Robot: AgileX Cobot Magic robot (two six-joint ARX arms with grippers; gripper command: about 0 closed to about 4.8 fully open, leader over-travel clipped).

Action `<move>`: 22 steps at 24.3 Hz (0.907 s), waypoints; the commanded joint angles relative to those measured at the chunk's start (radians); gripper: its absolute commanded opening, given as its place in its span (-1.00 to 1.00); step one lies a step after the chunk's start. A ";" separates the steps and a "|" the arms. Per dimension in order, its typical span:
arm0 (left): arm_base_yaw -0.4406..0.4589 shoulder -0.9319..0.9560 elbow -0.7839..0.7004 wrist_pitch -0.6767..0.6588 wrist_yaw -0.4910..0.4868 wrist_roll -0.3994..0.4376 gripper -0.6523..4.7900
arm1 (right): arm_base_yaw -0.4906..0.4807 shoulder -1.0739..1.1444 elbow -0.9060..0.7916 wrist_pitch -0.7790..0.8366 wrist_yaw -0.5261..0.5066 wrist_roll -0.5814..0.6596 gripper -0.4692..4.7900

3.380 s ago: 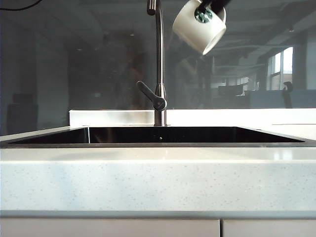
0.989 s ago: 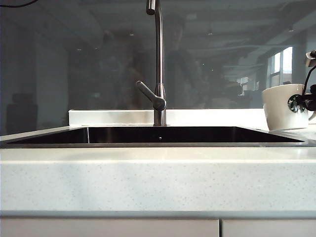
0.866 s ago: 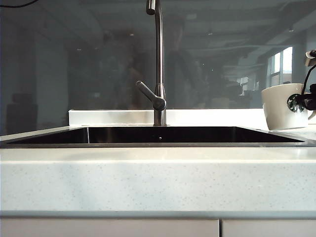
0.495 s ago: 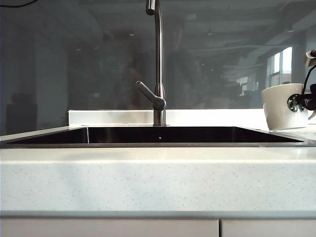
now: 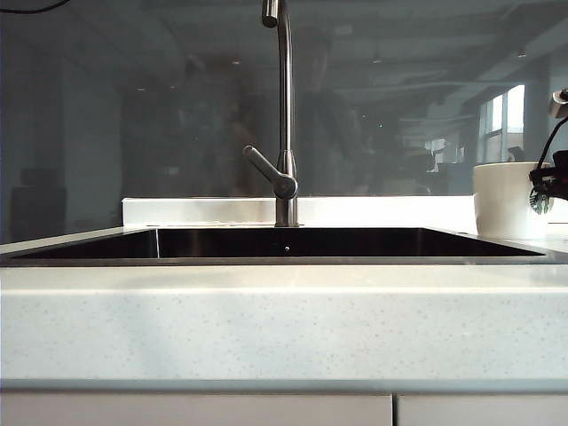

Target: Pick up the mug next to the sink, go to the faucet to get some water, pour the water into the sink, and finally put the mug back to its place.

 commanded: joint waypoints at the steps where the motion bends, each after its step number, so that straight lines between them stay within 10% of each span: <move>1: 0.000 -0.007 0.003 0.034 -0.007 -0.006 -0.77 | 0.000 -0.026 -0.023 0.018 0.004 0.006 -0.41; 11: -0.011 -0.007 0.003 0.034 -0.003 -0.008 -0.77 | -0.040 -0.253 -0.140 -0.045 0.055 0.099 -0.42; 15: -0.023 -0.006 0.003 0.018 -0.005 -0.007 -0.77 | -0.045 -0.399 -0.208 -0.069 0.053 0.141 -0.85; 22: -0.045 -0.006 0.003 -0.216 -0.012 -0.017 -0.77 | -0.043 -0.668 -0.257 -0.146 -0.022 0.185 -0.84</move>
